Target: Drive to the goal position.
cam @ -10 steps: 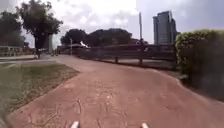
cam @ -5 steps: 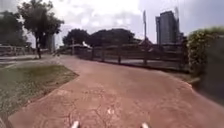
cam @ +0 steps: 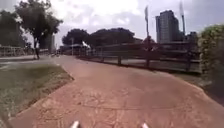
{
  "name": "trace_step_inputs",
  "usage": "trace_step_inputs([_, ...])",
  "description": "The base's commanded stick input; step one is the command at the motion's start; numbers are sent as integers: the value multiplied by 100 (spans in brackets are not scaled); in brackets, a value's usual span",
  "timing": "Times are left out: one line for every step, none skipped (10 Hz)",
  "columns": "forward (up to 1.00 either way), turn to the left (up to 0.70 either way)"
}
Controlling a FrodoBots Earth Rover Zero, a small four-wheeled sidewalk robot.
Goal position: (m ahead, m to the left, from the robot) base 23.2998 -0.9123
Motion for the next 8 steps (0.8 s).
trace_step_inputs([70, 28])
trace_step_inputs([70, 1])
trace_step_inputs([70, 1])
trace_step_inputs([70, 2])
trace_step_inputs([70, 1])
trace_step_inputs([70, 0])
trace_step_inputs([70, 0])
trace_step_inputs([70, 0])
